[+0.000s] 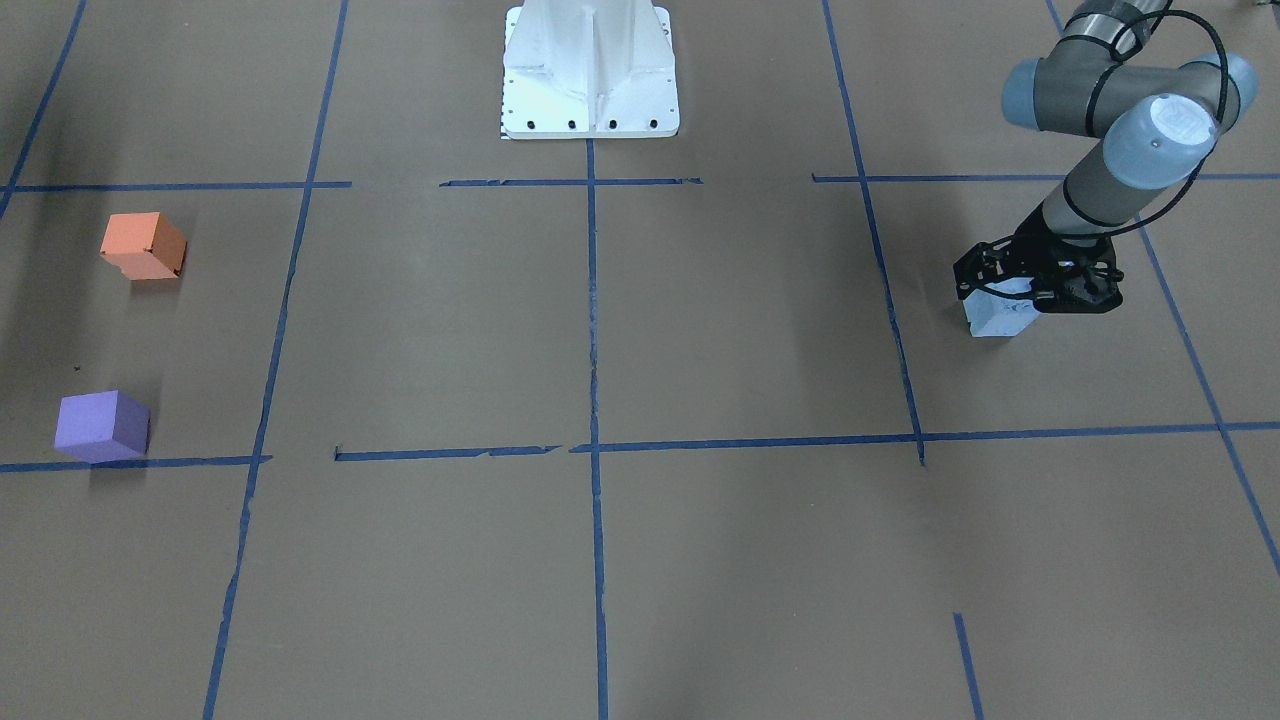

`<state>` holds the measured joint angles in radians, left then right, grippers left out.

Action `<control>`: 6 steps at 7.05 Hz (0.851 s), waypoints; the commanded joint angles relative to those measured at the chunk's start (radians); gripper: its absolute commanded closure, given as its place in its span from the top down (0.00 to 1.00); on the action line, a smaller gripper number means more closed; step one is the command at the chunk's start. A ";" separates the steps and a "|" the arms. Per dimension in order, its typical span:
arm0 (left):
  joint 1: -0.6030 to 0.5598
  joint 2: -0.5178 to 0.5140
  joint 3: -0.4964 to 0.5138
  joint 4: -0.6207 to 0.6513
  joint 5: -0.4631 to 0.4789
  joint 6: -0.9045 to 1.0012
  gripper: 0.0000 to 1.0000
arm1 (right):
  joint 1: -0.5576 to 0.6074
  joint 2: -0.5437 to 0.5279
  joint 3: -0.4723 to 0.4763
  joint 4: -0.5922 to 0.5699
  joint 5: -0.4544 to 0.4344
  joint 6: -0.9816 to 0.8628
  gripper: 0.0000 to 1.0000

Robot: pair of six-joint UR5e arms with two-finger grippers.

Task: Place blue block between orange and purple blocks
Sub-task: 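Lower the left gripper onto the light blue cube and grasp it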

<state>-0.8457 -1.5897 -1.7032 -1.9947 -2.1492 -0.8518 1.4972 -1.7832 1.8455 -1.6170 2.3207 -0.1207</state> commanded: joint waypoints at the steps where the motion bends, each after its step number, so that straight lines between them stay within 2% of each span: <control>1: 0.001 -0.050 0.074 -0.001 0.005 0.003 0.88 | 0.000 -0.002 0.000 0.000 0.002 0.001 1.00; 2: -0.001 -0.052 0.071 -0.001 0.003 0.000 0.36 | 0.000 -0.002 0.000 0.000 0.002 0.001 1.00; 3: 0.001 -0.070 0.057 0.002 -0.001 -0.013 0.07 | 0.000 -0.002 0.001 0.002 0.002 0.001 1.00; 4: 0.001 -0.091 0.022 0.004 -0.003 -0.023 0.03 | 0.000 -0.002 0.003 0.002 0.002 0.001 1.00; 5: 0.001 -0.192 0.005 0.043 -0.001 -0.044 0.02 | 0.000 -0.001 0.004 0.002 0.003 0.001 1.00; 6: 0.025 -0.367 0.002 0.221 0.003 -0.061 0.03 | 0.000 -0.002 0.005 0.002 0.003 0.001 1.00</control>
<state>-0.8398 -1.7820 -1.6883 -1.9266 -2.1499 -0.8904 1.4972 -1.7851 1.8490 -1.6153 2.3234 -0.1196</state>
